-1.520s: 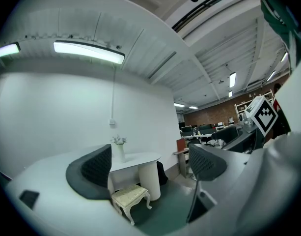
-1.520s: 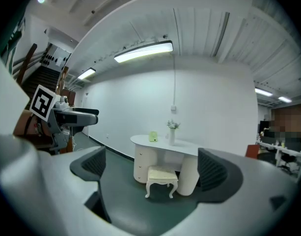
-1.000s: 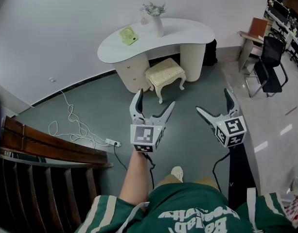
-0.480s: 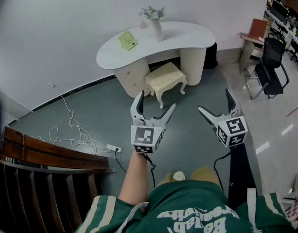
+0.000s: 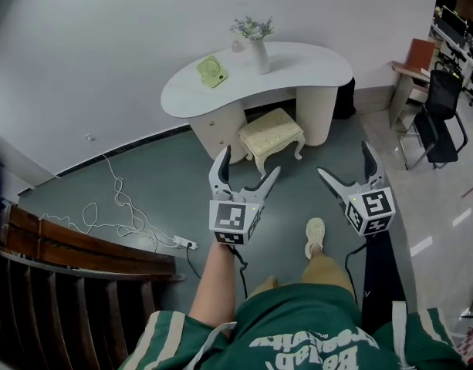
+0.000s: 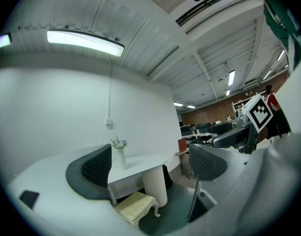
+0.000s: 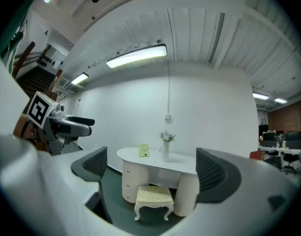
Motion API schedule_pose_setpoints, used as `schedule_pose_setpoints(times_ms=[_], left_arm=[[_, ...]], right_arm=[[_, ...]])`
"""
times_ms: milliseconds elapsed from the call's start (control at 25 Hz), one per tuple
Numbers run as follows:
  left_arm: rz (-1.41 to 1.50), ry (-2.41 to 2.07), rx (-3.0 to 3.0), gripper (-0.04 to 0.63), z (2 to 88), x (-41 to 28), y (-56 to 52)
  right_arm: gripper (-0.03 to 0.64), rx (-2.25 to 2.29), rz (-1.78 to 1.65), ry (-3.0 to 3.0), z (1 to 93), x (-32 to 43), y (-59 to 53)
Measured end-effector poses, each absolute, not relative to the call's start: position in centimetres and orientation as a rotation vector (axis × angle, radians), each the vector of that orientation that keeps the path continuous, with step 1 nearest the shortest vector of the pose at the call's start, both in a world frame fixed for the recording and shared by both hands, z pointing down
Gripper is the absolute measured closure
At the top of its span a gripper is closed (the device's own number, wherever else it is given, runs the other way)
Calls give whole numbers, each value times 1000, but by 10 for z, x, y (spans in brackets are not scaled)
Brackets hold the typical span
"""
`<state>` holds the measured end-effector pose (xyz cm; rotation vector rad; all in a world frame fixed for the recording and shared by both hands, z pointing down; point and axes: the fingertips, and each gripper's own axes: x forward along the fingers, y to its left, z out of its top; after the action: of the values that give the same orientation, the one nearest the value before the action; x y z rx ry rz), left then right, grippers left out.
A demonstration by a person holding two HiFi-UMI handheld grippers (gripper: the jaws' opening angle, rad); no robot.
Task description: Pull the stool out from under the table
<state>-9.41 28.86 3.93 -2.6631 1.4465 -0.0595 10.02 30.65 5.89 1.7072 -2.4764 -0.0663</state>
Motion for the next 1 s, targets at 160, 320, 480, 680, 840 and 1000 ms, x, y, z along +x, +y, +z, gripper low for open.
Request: schedule_pose_setpoints(times_ms=[160,320,480,680,840,1000], left_arm=[[-51,1487,-2635,114,47,-99,267],[-49,1533,-2619,114,59,-97,233],[-40,1572,-2592,112,62,-90,189],[-40,1638,-2557,114,60,-81,113],[-69,1704,-2531,114,61,-74,47],[-98,1768,-2488,114,63,-75,-8]], right_arm=[[44,1708,-101,-2503,63,103,278],[46,1688,-95,-2540,69,110,237],[48,1650,-92,-2579,72,116,185],[48,1568,-118,-2600,71,124,100],[51,1518,-117,-2632,65,133,23],[54,1434,-99,-2668,73,128,-43]])
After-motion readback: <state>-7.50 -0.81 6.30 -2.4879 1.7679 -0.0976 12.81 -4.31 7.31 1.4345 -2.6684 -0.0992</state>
